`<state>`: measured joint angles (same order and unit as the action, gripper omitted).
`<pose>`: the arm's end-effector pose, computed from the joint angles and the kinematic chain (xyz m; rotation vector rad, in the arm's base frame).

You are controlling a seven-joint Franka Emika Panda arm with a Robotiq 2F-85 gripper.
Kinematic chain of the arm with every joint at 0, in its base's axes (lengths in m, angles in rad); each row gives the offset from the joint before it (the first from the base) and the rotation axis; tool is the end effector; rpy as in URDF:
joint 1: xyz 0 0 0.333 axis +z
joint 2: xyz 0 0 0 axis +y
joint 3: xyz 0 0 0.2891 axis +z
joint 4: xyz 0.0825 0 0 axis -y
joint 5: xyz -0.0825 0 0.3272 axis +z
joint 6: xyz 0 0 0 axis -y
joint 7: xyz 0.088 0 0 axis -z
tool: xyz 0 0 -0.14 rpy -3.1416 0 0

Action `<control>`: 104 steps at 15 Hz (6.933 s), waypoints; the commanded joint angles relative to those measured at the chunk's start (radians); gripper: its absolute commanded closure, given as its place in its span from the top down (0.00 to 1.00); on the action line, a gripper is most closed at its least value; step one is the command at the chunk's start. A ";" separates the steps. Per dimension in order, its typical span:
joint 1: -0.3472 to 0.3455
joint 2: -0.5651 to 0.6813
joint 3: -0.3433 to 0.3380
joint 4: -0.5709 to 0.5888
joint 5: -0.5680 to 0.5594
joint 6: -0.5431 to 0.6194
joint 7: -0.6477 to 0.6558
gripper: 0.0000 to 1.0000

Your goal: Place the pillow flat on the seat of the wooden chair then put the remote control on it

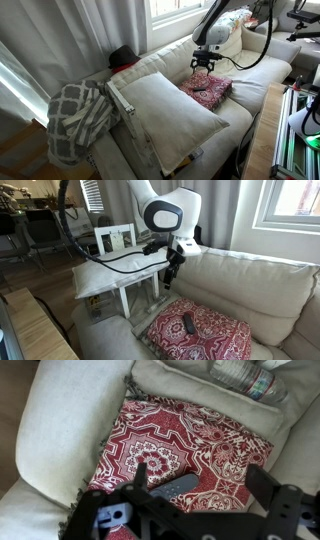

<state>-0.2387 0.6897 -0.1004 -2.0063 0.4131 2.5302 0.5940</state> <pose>0.4981 -0.1756 0.0931 -2.4189 1.7880 0.2524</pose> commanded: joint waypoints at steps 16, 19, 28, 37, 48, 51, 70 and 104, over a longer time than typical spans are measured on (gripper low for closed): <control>-0.110 0.542 -0.034 0.516 0.331 -0.050 0.232 1.00; -0.109 0.595 -0.034 0.576 0.349 -0.027 0.320 1.00; -0.081 0.720 -0.055 0.705 0.314 0.039 0.545 1.00; -0.064 0.710 -0.077 0.712 0.267 -0.016 0.689 0.37; 0.063 0.353 -0.108 0.392 0.039 -0.157 0.554 0.17; 0.095 0.235 -0.083 0.283 -0.023 -0.160 0.465 0.17; 0.263 -0.037 -0.067 0.089 -0.248 -0.116 0.236 0.17; 0.338 -0.089 0.210 0.200 -0.116 -0.280 -0.333 0.17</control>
<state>0.1029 0.5842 0.1105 -1.8287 0.2710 2.2728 0.2542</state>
